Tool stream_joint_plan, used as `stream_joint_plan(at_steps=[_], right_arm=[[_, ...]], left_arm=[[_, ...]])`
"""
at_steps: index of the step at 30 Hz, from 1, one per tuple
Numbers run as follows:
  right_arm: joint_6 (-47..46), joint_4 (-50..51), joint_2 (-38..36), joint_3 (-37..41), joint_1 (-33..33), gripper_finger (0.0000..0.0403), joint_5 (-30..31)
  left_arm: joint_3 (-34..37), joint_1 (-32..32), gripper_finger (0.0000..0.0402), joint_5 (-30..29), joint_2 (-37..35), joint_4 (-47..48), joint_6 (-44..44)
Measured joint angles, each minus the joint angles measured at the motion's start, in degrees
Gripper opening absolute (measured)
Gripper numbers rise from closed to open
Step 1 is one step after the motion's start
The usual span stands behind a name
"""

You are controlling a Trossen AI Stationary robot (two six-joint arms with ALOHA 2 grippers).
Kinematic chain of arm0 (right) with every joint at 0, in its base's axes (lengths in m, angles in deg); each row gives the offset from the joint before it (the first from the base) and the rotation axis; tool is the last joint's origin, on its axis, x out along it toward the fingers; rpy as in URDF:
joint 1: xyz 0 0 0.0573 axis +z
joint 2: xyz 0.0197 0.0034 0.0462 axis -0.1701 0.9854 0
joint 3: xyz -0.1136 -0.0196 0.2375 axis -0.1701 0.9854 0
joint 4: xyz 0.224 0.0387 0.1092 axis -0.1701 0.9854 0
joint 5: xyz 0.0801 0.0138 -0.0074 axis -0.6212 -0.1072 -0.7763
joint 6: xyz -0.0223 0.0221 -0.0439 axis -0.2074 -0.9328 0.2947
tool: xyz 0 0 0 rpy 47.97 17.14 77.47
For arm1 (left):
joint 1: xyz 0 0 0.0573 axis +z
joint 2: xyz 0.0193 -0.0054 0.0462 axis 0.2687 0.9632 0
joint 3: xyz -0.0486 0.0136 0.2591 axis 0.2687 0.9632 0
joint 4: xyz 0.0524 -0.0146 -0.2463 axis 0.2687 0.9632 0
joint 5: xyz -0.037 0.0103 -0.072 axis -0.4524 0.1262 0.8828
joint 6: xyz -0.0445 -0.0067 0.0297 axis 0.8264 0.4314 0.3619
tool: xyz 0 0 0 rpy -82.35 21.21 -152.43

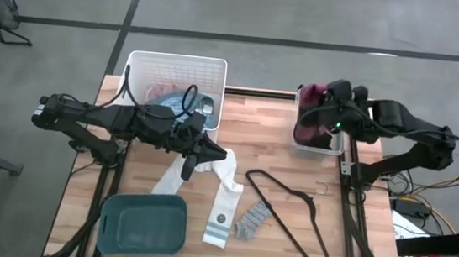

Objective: Pick & Place Cloths
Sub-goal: Put the red underwear into the transparent bin, then put the right white sock into the blue bin

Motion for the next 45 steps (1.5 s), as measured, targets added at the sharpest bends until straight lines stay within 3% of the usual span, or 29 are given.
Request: stream_joint_plan(at_steps=[4,8,13,18,25,28,31,41,45], right_arm=[[1.19,1.99,-0.50,0.81,-5.55,0.0008,-0.56],[0.70,2.68,0.29,2.64,-10.34,0.0008,-5.95],[0.62,2.76,1.80,6.99,-12.15,0.0023,-6.87],[-4.12,2.62,2.72,11.36,-12.67,0.0076,-10.88],[-12.47,2.30,2.67,16.33,-12.80,0.0185,-20.17],[-13.59,2.24,2.67,17.63,-12.86,0.0229,-25.87],[-13.48,2.18,2.61,17.82,-12.21,0.0264,-27.44],[-9.76,-3.62,2.50,12.70,-7.51,0.0324,-26.88],[-9.02,-8.20,2.50,11.88,-6.57,0.0335,-26.90]], left_arm=[[0.00,0.00,0.0055,-0.01,0.12,0.09,0.02],[0.01,0.01,0.0055,-0.02,0.11,0.10,0.34],[0.02,0.00,0.0055,-0.02,0.11,0.11,1.42],[0.02,0.01,0.0055,-0.04,0.11,0.41,1.42],[0.11,0.02,0.0055,-0.07,0.11,3.21,1.42],[0.11,0.02,0.0055,-0.07,0.47,3.56,1.42],[0.11,0.04,0.0055,-0.04,1.56,3.59,1.42],[0.11,0.26,0.0055,9.02,10.31,4.11,6.01],[0.11,0.28,0.0060,9.94,13.94,5.55,5.51]])
